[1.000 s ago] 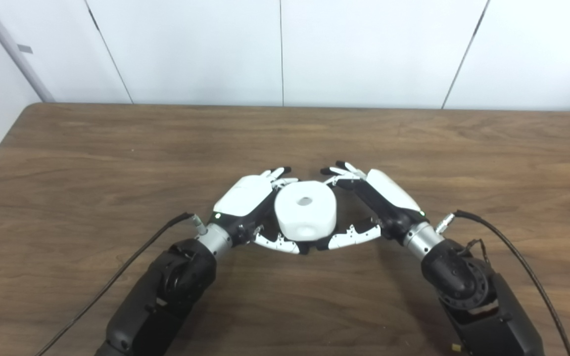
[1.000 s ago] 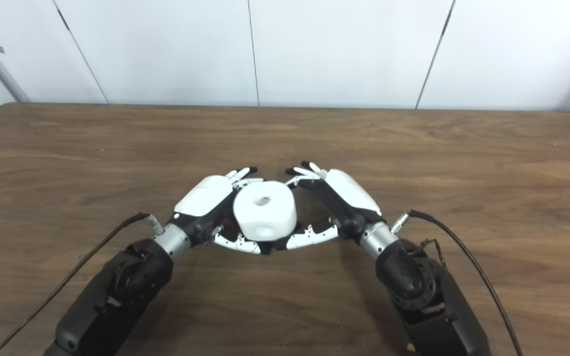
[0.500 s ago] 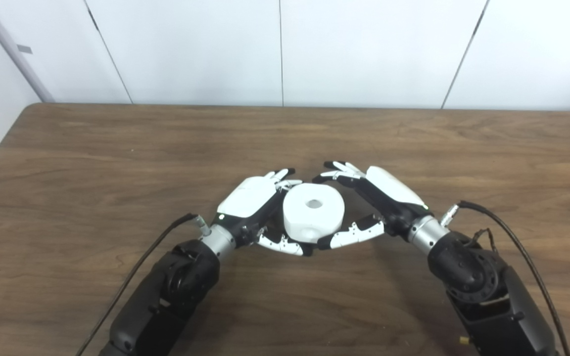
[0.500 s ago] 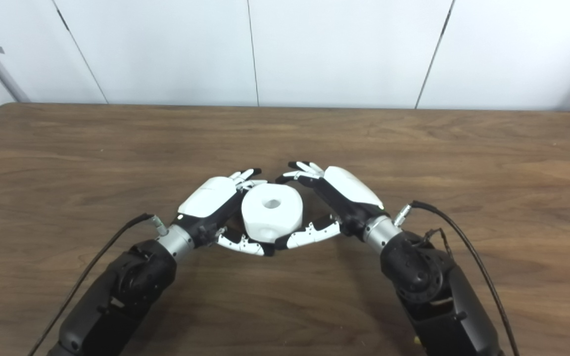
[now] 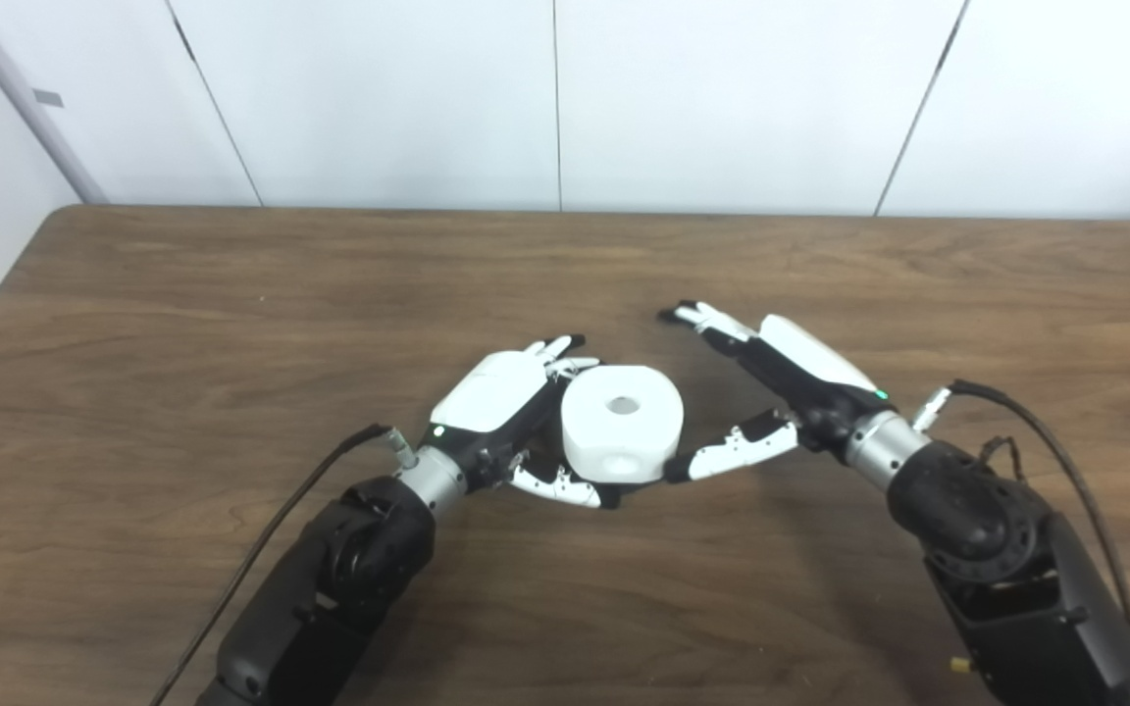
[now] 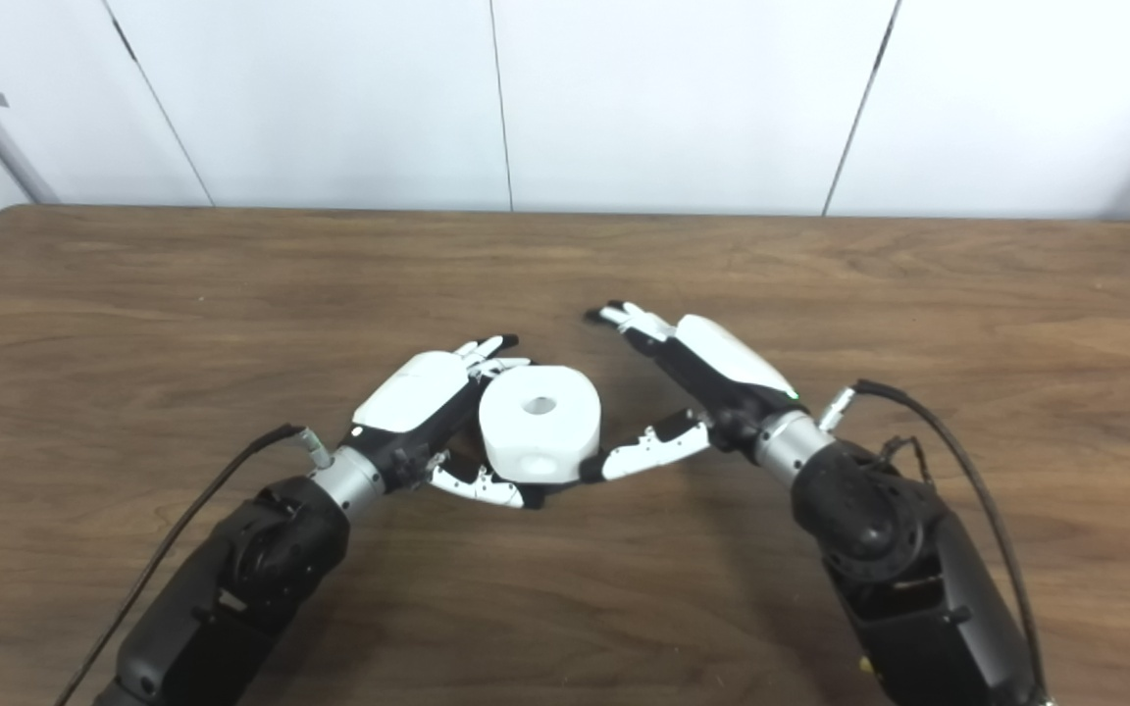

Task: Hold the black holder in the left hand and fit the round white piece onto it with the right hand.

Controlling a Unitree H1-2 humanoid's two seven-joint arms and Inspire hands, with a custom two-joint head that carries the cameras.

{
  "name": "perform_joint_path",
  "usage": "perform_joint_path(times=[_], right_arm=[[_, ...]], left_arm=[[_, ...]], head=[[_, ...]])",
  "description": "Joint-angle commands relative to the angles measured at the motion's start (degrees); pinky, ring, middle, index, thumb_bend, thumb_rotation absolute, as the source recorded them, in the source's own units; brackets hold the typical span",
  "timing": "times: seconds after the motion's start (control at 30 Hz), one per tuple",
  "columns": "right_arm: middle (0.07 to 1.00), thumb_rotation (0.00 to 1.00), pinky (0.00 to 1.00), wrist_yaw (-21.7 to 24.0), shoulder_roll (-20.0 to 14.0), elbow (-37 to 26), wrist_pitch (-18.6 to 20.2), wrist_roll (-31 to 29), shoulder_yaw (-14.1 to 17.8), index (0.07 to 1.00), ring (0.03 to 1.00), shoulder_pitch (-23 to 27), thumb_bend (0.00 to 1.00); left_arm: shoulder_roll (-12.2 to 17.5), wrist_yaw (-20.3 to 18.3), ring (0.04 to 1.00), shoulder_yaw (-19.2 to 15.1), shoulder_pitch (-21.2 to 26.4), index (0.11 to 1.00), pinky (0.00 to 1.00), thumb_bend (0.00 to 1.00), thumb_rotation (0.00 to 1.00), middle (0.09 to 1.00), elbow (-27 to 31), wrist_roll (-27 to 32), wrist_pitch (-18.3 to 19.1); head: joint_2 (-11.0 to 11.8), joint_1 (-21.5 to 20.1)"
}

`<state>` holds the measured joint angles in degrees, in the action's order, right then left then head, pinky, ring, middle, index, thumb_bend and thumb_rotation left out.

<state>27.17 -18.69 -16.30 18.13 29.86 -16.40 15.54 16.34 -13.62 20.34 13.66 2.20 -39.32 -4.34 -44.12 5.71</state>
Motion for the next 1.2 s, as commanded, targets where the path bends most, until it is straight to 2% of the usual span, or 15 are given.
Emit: perform_joint_path(times=[0.0, 0.07, 0.17, 0.33, 0.53, 0.77, 0.8, 0.83, 0.87, 1.0, 1.07, 1.17], right_arm=[[1.0, 0.36, 1.0, 0.0, -1.1, -2.2, 1.2, -0.3, 1.2, 0.999, 1.0, 0.6, 0.96], [1.0, 0.34, 1.0, -0.2, -1.6, -2.1, 1.8, -0.1, 1.4, 1.0, 1.0, 0.0, 0.97], [1.0, 0.28, 1.0, -1.3, -2.3, -1.8, 0.6, -1.1, 2.4, 1.0, 1.0, -1.3, 0.98], [1.0, 0.31, 1.0, -1.5, -3.9, -2.1, 0.1, -3.0, 4.4, 1.0, 1.0, -3.1, 0.98], [1.0, 0.27, 1.0, -2.0, -3.8, -2.7, 0.6, -2.9, 4.9, 1.0, 1.0, -4.4, 0.97], [1.0, 0.24, 1.0, -2.8, -2.4, -3.4, 0.9, -2.7, 4.7, 1.0, 1.0, -5.2, 0.96], [1.0, 0.24, 1.0, -3.0, -2.1, -3.5, 0.8, -2.6, 4.6, 1.0, 1.0, -5.2, 0.96], [1.0, 0.24, 0.99, -3.1, -1.9, -3.5, 0.7, -2.5, 4.6, 1.0, 1.0, -5.1, 0.96], [1.0, 0.24, 0.99, -3.4, -1.7, -3.3, 0.5, -2.6, 4.6, 1.0, 1.0, -5.0, 0.96], [1.0, 0.26, 0.99, -4.2, -1.0, -2.9, 0.5, -2.5, 4.4, 1.0, 1.0, -4.7, 0.97], [1.0, 0.25, 1.0, -4.6, -0.5, -2.7, 0.6, -2.7, 4.4, 1.0, 1.0, -4.7, 0.96], [1.0, 0.24, 1.0, -5.0, 0.0, -2.4, 0.5, -2.6, 4.4, 1.0, 1.0, -4.8, 0.96]], left_arm=[[1.2, 1.3, 1.0, -0.9, 1.0, 0.482, 1.0, 0.52, 0.05, 0.875, 0.1, 1.0, -1.8], [1.5, 1.3, 1.0, -1.2, 1.0, 0.482, 1.0, 0.52, 0.05, 0.875, -0.2, 1.3, -2.4], [2.3, 1.5, 1.0, -1.7, 1.1, 0.482, 1.0, 0.52, 0.05, 0.876, -0.7, 1.8, -3.6], [3.0, 1.2, 1.0, -2.6, 1.1, 0.482, 1.0, 0.52, 0.05, 0.877, -1.6, 2.8, -5.1], [3.8, 1.4, 1.0, -3.2, 1.3, 0.483, 1.0, 0.52, 0.05, 0.873, -2.8, 3.3, -7.0], [3.7, 1.7, 1.0, -4.0, 1.2, 0.487, 1.0, 0.52, 0.06, 0.891, -2.9, 2.5, -5.9], [3.7, 1.3, 1.0, -4.1, 1.2, 0.554, 1.0, 0.76, 0.08, 0.908, -2.6, 2.2, -5.1], [3.8, 0.6, 1.0, -4.1, 1.2, 0.633, 1.0, 0.9, 0.12, 0.938, -2.1, 1.8, -4.1], [4.0, -0.1, 1.0, -4.0, 1.2, 0.694, 1.0, 0.95, 0.15, 0.963, -1.6, 1.2, -2.9], [4.4, -1.0, 1.0, -4.2, 1.1, 0.945, 1.0, 1.0, 0.22, 0.999, -0.5, 0.4, -0.6], [4.5, -0.9, 1.0, -4.5, 0.8, 0.989, 1.0, 1.0, 0.23, 1.0, -0.2, 0.5, 0.0], [4.9, -1.0, 1.0, -4.6, 0.7, 0.999, 1.0, 1.0, 0.23, 1.0, -0.1, 0.7, 0.5]], head=[[0.1, -0.1], [0.3, -0.5], [0.5, -1.0], [0.9, -2.0], [1.7, -3.3], [2.0, -4.4], [2.0, -4.5], [2.1, -4.6], [2.1, -4.6], [2.4, -4.8], [2.5, -4.9], [2.8, -5.0]])
